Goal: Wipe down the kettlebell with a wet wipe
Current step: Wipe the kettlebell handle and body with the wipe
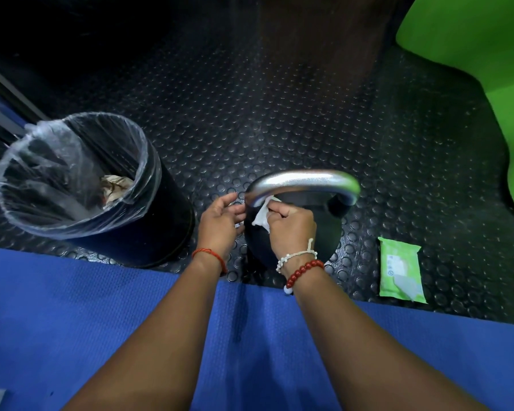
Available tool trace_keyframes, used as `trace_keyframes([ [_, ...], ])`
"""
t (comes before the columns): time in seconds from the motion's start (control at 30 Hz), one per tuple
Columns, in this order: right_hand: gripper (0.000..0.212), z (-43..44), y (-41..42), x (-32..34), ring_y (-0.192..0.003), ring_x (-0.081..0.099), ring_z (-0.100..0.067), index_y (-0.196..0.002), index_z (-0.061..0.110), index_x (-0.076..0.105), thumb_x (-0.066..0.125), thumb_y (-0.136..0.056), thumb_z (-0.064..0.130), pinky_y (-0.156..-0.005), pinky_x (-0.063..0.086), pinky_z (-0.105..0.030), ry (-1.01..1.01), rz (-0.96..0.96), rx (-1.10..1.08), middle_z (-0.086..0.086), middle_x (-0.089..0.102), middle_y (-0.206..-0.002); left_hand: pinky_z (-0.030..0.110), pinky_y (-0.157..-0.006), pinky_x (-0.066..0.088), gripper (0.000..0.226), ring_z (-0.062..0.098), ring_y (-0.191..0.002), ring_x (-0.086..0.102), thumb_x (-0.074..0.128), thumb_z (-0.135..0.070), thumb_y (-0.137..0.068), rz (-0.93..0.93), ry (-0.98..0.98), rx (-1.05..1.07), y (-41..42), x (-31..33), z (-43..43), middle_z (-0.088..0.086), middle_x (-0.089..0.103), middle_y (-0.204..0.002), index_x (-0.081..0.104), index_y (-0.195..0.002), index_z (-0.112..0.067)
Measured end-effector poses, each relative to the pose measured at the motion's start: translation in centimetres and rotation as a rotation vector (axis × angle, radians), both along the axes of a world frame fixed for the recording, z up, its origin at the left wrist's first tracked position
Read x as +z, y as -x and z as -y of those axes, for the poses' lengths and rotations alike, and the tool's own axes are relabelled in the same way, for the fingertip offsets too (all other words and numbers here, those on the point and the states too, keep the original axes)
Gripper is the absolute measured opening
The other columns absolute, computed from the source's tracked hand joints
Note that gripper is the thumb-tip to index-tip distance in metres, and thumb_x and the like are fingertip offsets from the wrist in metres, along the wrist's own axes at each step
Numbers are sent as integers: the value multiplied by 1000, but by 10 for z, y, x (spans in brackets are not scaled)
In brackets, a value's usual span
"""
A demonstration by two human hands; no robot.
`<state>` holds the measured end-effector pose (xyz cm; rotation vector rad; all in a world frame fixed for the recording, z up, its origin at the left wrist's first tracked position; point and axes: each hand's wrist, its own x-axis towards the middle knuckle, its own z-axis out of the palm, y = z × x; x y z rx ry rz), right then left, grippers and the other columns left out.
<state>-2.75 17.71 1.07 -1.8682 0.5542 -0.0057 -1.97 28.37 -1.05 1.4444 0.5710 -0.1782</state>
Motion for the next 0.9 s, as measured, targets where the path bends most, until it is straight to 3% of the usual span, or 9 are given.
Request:
trace_keyframes([
  [0.23,20,-1,3,-3,-91,68,-17,-99,8,74,63,-82,6,-87,53,-31,-27,12,1,-1,74,-96,35,-88,53,38,18,-96,67,36,5,-92,8,-24,4,1,-1,0,3,69,-99,56,-119,-15],
  [0.33,16,0,5,-2,-85,66,-16,-91,11,75,64,-82,5,-83,53,-28,-72,40,-10,8,69,-81,29,-80,55,37,13,-88,67,38,6,-92,13,-27,-12,1,2,1,-1,71,-94,64,-101,-18],
  [0.4,19,-1,6,-3,-91,66,-15,-97,8,74,63,-82,3,-88,51,-28,-47,48,20,3,72,-91,27,-76,54,39,11,-83,67,40,8,-92,15,-23,-9,2,3,1,-4,72,-87,66,-90,-21],
  [0.5,21,0,6,-4,-94,67,-17,-99,8,74,62,-82,4,-89,52,-30,-73,40,7,-2,73,-98,26,-76,54,40,13,-83,66,39,9,-91,10,-11,-16,2,4,1,-1,71,-88,66,-88,-19],
  [0.77,22,-3,11,-9,-98,61,-11,-101,4,72,61,-82,1,-89,44,-14,-85,93,34,-4,68,-107,29,-75,54,42,15,-84,68,37,10,-89,11,-21,-26,1,-1,0,2,73,-91,67,-90,-19],
  [0.9,23,-3,14,-15,-100,58,-11,-99,-1,73,58,-82,-5,-80,30,7,-20,141,76,-8,66,-110,32,-80,54,42,16,-82,67,35,12,-88,15,12,-10,1,1,2,2,71,-87,66,-90,-16],
])
